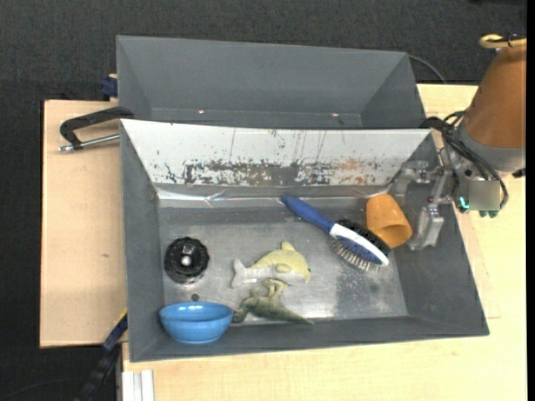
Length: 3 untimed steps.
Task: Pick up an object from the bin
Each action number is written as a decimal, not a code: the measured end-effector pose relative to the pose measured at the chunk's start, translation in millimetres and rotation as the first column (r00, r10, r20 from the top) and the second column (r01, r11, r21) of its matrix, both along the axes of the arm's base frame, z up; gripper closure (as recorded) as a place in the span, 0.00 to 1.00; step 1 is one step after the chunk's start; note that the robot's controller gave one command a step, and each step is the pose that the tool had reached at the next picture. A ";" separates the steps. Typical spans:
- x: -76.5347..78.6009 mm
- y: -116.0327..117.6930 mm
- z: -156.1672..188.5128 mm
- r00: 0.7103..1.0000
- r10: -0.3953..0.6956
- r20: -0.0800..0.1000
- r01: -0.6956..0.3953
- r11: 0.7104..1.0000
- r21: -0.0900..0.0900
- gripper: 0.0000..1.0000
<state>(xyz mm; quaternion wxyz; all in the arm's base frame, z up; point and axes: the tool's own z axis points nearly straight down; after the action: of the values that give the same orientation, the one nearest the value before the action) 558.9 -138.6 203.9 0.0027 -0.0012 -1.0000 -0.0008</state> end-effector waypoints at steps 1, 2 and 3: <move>14.7 132.3 -129.1 0.995 0.098 0.007 -0.098 0.995 0.003 0.00; 2.3 53.7 -102.7 0.978 0.206 0.012 -0.206 0.978 -0.005 0.00; 17.9 59.7 -133.8 0.949 0.314 0.008 -0.314 0.949 -0.001 0.00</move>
Offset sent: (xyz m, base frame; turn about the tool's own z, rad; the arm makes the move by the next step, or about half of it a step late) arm 0.0140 0.1261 -0.1274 -0.0916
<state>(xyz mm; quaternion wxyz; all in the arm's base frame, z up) 576.8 -79.0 70.1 -0.0015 0.1580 -0.9874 -0.0005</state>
